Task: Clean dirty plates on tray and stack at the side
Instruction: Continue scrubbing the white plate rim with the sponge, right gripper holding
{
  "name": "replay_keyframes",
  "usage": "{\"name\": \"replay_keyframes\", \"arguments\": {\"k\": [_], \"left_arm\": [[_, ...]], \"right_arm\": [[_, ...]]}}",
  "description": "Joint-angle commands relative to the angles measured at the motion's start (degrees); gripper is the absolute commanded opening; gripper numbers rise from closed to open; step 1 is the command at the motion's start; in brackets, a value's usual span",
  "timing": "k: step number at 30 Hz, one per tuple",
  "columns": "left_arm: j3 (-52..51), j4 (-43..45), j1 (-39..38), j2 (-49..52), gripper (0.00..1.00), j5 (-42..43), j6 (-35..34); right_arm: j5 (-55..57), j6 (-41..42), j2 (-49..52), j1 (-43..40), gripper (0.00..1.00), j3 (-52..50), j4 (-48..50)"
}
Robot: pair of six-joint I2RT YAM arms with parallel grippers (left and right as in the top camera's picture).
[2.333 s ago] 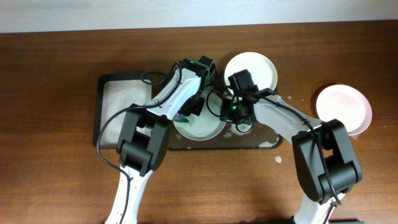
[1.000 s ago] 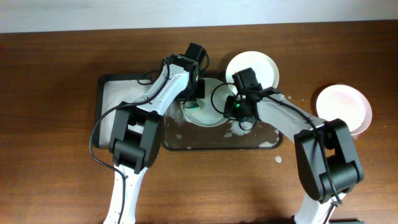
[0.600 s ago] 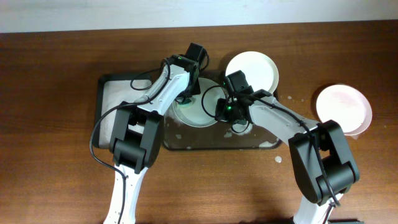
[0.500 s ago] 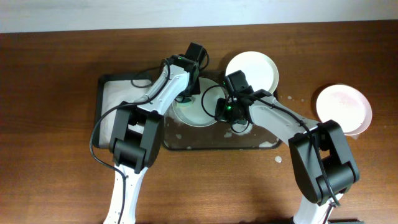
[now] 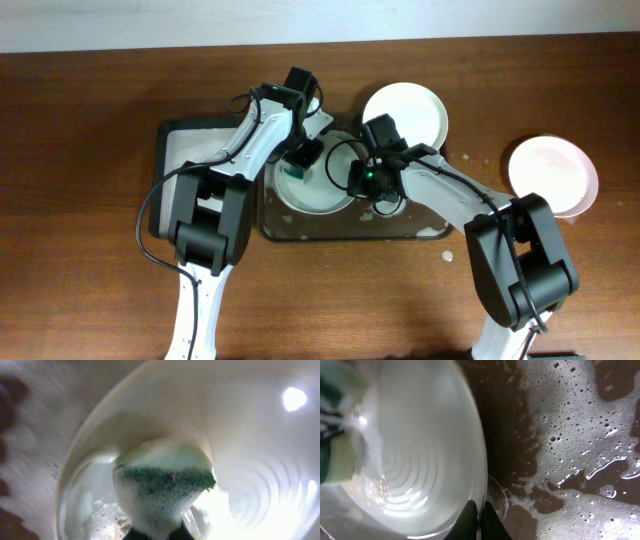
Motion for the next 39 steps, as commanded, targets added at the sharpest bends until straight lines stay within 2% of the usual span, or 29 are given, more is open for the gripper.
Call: {"name": "replay_keyframes", "arguments": {"k": [1,7,12,15,17,21,24,26,32,33,35,38,39], "left_arm": [[-2.4,-4.02,-0.92,4.63,0.0,5.53,9.14],[-2.4,-5.4,-0.81,4.63,0.01,12.04,15.21],[-2.4,-3.52,-0.79,4.63,0.01,12.7,13.99],[-2.4,1.51,-0.26,4.63,0.01,12.5,6.93],[-2.4,5.64,0.68,4.63,0.01,11.08,-1.18],[-2.4,9.29,2.27,4.63,0.01,-1.86,-17.94],[-2.4,7.82,2.56,4.63,0.01,-13.22,-26.51],[-2.4,5.07,2.51,4.63,0.0,-18.25,-29.92],[-2.4,-5.64,2.38,4.63,0.01,-19.39,-29.73],[-2.4,-7.15,2.12,4.63,0.0,-17.99,-27.5],[-2.4,-8.68,1.55,4.63,0.0,-11.32,-19.85],[-2.4,-10.97,0.9,4.63,0.0,5.86,-2.93],[-2.4,-11.39,0.74,4.63,0.01,9.57,0.72]], "right_arm": [[-1.42,-2.25,0.44,1.16,0.04,-0.74,0.2],[-1.4,-2.25,0.44,1.16,0.04,-0.74,0.17],[-1.4,-2.25,0.44,1.16,0.04,-0.74,0.17],[-1.4,-2.25,0.44,1.16,0.04,-0.74,0.17],[-1.42,-2.25,0.44,1.03,0.04,-0.74,0.15],[-1.42,-2.27,0.44,1.01,0.04,-0.74,0.13],[-1.42,-2.27,0.44,1.01,0.04,-0.74,0.13],[-1.42,-2.27,0.44,1.01,0.04,-0.74,0.13],[-1.42,-2.25,0.44,1.01,0.04,-0.74,0.2],[-1.42,-2.25,0.44,0.98,0.04,-0.74,0.2],[-1.42,-2.25,0.44,1.01,0.04,-0.74,0.2],[-1.42,-2.25,0.44,0.98,0.04,-0.74,0.2],[-1.42,-2.25,0.44,0.98,0.04,-0.74,0.22]]}}
